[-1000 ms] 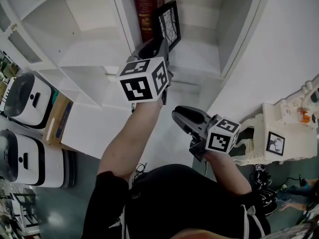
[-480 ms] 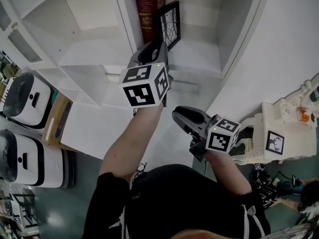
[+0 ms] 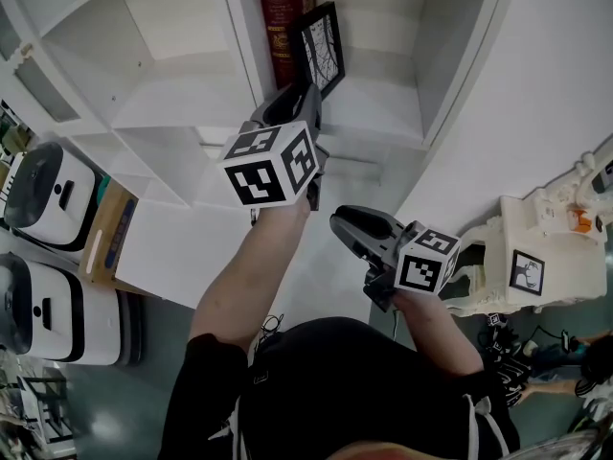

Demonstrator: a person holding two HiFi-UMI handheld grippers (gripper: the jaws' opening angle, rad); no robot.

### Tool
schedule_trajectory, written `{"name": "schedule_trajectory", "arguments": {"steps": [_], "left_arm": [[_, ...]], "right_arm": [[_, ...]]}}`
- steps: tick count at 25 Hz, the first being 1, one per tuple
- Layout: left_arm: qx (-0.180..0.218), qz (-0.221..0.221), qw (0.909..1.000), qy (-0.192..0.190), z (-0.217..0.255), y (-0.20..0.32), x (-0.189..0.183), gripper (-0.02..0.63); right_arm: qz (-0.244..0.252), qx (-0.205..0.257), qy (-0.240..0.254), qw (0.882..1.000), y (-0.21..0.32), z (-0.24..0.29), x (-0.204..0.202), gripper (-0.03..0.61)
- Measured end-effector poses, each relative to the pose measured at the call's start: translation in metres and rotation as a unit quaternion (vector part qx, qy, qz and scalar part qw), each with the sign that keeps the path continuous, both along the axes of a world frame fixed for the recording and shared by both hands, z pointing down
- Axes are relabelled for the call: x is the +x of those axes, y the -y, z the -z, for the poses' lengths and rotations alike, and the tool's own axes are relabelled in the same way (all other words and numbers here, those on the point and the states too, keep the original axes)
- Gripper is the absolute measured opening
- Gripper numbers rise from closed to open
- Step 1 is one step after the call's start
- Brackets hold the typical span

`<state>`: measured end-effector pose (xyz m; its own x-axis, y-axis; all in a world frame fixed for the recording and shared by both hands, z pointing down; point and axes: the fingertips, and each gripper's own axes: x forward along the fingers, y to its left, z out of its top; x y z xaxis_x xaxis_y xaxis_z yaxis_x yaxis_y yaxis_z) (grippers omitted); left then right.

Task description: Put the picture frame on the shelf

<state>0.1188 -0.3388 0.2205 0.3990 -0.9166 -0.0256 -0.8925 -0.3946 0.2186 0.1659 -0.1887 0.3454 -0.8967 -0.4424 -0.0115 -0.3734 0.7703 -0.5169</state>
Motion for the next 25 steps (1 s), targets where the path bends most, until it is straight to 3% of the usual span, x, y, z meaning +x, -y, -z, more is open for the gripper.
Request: {"name": "schedule_trajectory", "arguments": {"steps": [4, 19, 25], "left_arm": [[0.0, -0.01, 0.9999, -0.01, -0.002, -0.005, 0.001, 0.083], [0.06, 0.023, 0.9962, 0.059, -0.001, -0.043, -0.032, 0.083], [0.067, -0.015, 0.9937, 0.089, -0.013, -0.072, -0.027, 0.083]], "right_arm": [[0.0, 0.0, -0.001, 1.0, -0.001, -0.001, -0.002, 0.098], [-0.004, -0.005, -0.02, 1.0, -0.014, -0.015, -0.003, 0.098], [-0.026, -0.017, -0.021, 0.999, -0.019, -0.025, 0.009, 0.098]]}}
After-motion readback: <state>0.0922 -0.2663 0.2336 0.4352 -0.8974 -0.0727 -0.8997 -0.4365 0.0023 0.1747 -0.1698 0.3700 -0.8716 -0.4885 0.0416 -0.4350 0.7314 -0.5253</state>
